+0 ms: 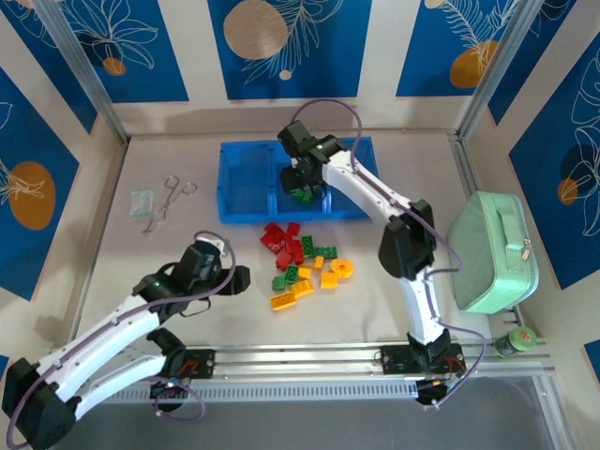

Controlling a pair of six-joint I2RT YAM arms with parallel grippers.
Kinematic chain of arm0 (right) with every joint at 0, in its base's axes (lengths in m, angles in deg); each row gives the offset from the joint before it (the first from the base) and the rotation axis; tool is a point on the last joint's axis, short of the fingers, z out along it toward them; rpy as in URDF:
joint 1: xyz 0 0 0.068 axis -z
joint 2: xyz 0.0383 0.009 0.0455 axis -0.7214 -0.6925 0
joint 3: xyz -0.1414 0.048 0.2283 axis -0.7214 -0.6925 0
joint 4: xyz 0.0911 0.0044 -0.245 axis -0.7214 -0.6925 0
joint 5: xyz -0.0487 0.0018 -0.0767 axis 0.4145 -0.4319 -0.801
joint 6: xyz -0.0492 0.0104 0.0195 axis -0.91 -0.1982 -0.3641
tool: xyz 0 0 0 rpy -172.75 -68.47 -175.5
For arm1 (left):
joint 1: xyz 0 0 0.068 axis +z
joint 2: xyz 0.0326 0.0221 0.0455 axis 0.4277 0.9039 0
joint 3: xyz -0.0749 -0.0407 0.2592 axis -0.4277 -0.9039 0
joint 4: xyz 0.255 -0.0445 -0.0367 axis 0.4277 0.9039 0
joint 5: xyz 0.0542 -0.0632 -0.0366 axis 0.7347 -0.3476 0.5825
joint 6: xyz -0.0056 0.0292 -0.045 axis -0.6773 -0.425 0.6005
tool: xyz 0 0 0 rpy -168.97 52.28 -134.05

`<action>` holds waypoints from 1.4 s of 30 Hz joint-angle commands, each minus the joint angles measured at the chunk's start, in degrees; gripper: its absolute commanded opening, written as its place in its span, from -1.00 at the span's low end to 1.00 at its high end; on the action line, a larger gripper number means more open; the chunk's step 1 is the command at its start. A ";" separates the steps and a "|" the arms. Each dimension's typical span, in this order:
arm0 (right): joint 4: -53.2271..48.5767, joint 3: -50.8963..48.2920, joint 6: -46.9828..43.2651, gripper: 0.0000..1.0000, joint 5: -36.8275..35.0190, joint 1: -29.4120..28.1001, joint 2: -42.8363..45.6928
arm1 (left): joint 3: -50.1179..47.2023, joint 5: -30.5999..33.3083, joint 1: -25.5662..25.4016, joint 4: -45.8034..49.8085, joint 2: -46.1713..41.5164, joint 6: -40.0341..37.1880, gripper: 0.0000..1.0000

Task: Sort the legos into containers by color
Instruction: Place the lego in the container, then move the lego to the center of the table.

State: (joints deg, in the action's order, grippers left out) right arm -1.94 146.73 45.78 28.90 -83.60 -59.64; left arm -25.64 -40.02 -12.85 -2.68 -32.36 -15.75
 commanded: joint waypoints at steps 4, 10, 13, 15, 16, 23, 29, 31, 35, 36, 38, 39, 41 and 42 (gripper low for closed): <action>8.96 -16.71 3.68 0.28 0.80 -1.89 16.96 | 6.16 0.55 -0.29 -5.90 11.42 -3.79 0.44; 13.37 -31.72 6.79 0.24 1.23 -3.25 27.69 | 13.57 3.45 -0.13 -9.22 26.15 -6.22 0.39; 14.78 -37.58 8.42 0.20 1.49 -3.70 31.78 | 16.85 4.46 0.30 -11.03 32.65 -7.63 0.36; 16.12 -41.45 9.48 0.19 1.99 -3.70 34.42 | 19.11 3.85 1.35 -12.22 37.00 -7.85 0.34; 16.53 -42.80 9.90 0.19 2.02 -3.62 35.40 | 20.17 3.36 1.80 -12.59 38.71 -7.86 0.33; 18.04 -50.12 12.03 0.14 2.11 -3.35 41.17 | 26.43 3.36 3.45 -12.52 48.12 -9.09 0.20; 19.03 -53.35 12.80 0.13 2.63 -2.74 44.24 | 30.08 4.00 3.73 -11.59 52.85 -10.40 0.18; 19.12 -53.88 13.03 0.12 2.63 -2.74 44.88 | 30.94 4.72 3.83 -10.90 53.77 -10.54 0.18; 19.25 -54.86 13.49 0.11 2.54 -2.54 45.98 | 29.78 5.53 4.20 -10.54 53.97 -9.88 0.16; 19.30 -55.09 13.51 0.11 2.54 -2.56 46.26 | 28.50 5.56 4.33 -10.94 53.41 -9.27 0.15; 19.38 -55.46 13.74 0.11 2.57 -2.56 46.73 | 25.46 5.81 4.66 -12.53 52.08 -8.14 0.13; 19.47 -55.62 13.77 0.10 2.75 -2.54 46.99 | 24.02 5.99 4.89 -12.94 51.57 -7.68 0.12; 19.73 -55.75 13.86 0.11 2.99 -2.64 47.16 | 21.92 6.54 5.40 -12.55 50.61 -6.88 0.12; 19.81 -55.75 13.92 0.10 3.07 -2.65 47.25 | 20.49 7.14 5.70 -12.48 49.50 -6.19 0.10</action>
State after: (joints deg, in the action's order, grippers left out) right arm 16.72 91.56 58.50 30.74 -86.49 -13.85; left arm -1.32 -35.21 -8.44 -17.72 18.98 -23.62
